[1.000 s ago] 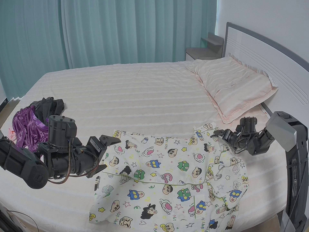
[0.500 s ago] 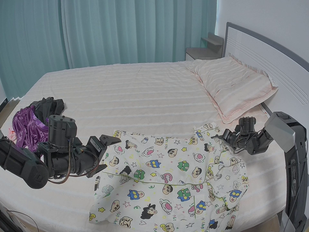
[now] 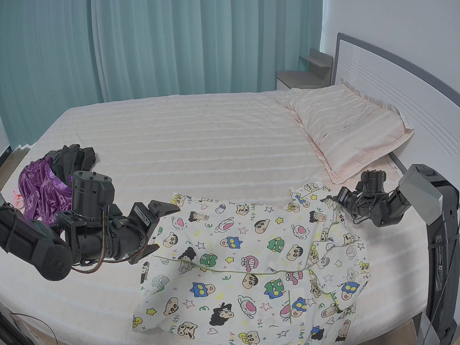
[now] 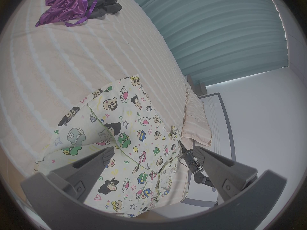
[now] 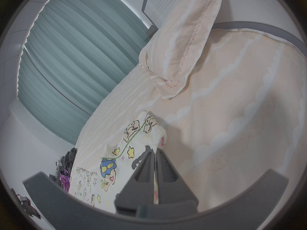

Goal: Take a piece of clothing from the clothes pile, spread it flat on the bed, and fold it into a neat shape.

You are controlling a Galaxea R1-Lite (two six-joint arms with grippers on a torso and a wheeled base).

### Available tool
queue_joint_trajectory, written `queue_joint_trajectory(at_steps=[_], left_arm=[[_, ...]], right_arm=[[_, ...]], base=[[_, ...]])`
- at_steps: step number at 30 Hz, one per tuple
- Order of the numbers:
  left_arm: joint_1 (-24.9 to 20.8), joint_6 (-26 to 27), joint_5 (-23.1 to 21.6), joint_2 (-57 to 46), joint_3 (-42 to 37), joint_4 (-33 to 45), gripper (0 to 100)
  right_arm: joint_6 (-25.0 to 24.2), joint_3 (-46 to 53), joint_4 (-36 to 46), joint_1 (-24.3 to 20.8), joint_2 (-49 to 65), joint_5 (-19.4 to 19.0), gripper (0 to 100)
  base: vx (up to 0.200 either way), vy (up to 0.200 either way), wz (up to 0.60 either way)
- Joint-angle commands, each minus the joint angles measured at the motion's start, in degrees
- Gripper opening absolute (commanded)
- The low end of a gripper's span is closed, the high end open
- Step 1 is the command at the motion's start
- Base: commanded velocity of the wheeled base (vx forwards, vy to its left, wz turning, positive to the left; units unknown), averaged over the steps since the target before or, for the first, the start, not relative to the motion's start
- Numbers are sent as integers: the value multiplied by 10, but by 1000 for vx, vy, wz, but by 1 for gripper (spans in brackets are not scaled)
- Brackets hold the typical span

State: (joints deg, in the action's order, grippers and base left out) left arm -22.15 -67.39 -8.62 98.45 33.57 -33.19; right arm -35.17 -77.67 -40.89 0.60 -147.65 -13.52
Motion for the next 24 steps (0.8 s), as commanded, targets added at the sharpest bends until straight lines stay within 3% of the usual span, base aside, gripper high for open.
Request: queue_joint_trajectory(at_steps=[1, 4, 5, 16, 21, 24], left_arm=[[0, 0, 0, 1, 0, 0, 100], [0, 0, 0, 1, 0, 0, 100], [0, 0, 0, 1, 0, 0, 100], [-2, 2, 1, -5, -3, 1, 100], [-3, 2, 2, -21, -9, 1, 100], [-4, 0, 1, -37, -25, 2, 100]], right_arm=[[0, -2, -1, 3, 2, 1, 0], [1, -1, 0, 2, 0, 1, 0], [1, -1, 0, 2, 0, 1, 100], [-3, 90, -2, 27, 113, 23, 100], [-5, 226, -4, 28, 216, 24, 100], [-53, 354, -48, 27, 307, 24, 100]], base=[[0, 0, 0], [0, 0, 0], [0, 0, 0], [0, 0, 0], [0, 0, 0], [-133, 0, 0]])
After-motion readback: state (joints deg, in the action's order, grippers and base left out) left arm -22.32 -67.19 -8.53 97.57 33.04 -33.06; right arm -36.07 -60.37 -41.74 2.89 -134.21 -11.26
